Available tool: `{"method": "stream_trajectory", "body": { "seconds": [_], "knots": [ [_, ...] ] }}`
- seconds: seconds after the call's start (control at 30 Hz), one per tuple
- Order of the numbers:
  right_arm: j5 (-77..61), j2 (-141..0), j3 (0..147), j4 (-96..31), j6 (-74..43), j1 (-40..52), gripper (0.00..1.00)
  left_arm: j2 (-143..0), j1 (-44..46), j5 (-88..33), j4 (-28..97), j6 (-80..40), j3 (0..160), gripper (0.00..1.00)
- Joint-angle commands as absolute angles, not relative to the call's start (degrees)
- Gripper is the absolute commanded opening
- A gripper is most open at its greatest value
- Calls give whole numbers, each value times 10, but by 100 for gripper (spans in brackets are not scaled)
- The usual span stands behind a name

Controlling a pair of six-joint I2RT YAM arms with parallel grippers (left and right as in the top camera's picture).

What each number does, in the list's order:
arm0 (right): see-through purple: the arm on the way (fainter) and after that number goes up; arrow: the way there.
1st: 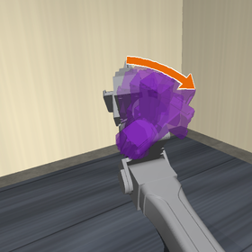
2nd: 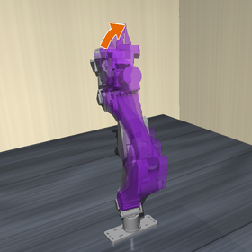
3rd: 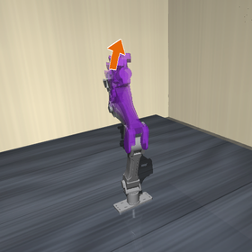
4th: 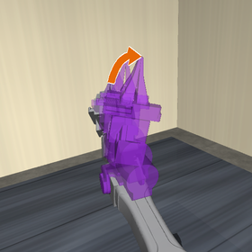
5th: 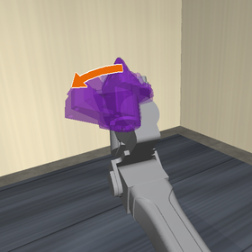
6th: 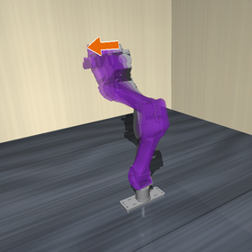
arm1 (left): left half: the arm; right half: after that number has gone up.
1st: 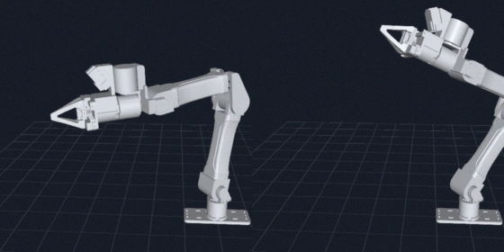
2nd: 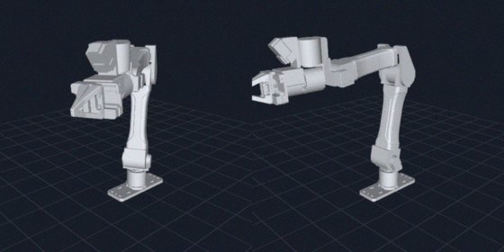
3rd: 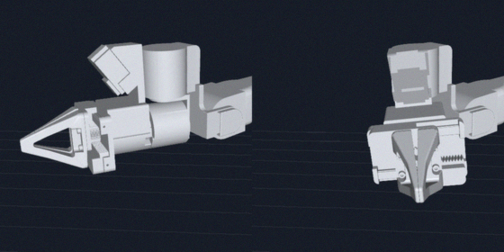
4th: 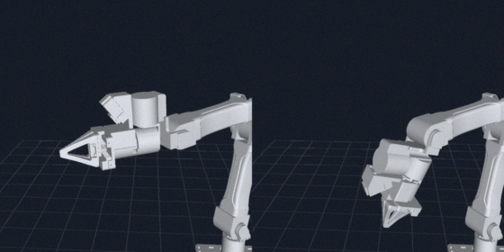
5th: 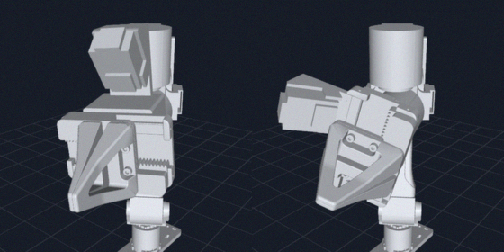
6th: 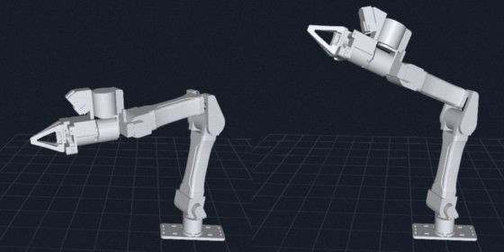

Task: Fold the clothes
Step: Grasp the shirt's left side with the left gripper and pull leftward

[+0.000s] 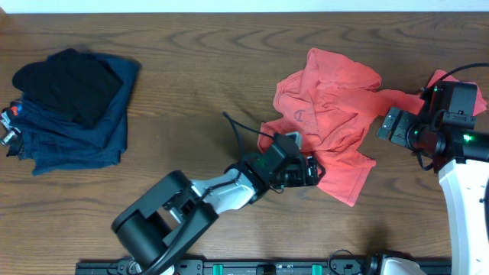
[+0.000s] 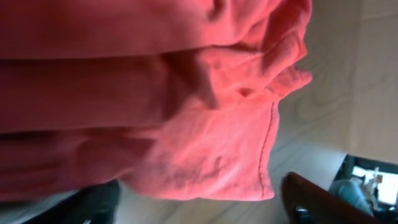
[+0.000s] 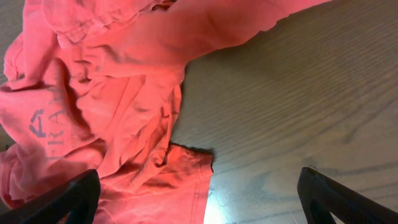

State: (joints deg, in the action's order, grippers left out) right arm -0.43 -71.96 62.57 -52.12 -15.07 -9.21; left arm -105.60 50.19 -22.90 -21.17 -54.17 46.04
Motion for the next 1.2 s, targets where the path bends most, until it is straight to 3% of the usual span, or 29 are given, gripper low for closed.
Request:
{"method": "stream_trajectory", "body": {
  "seconds": [0.0,0.07,0.13,0.3,0.53,0.77,0.9,1.17],
  "knots": [
    [-2,-719,630,-524,-158,-96,99,-1100,512,-182,-199,-577,452,71],
    [-2,-719,630,-524,-158,-96,99,-1105,512,-178,-198,-577,452,62],
    [-2,-719,630,-525,-158,-96,99,-1105,512,-165,-199,-567,452,43],
    [-2,-719,630,-528,-158,-96,99,-1095,491,-130,-198,-513,453,7],
    [8,-719,630,-532,-158,-96,99,-1047,424,-155,-137,-503,452,6],
    [61,-728,630,-578,-171,-116,98,-853,320,-170,157,-433,452,6],
    [60,-761,629,-587,-171,-133,98,-711,234,-95,289,-379,452,6],
    [56,-852,629,-534,-166,-133,98,-568,157,-38,363,-379,452,6]
  ]
}}
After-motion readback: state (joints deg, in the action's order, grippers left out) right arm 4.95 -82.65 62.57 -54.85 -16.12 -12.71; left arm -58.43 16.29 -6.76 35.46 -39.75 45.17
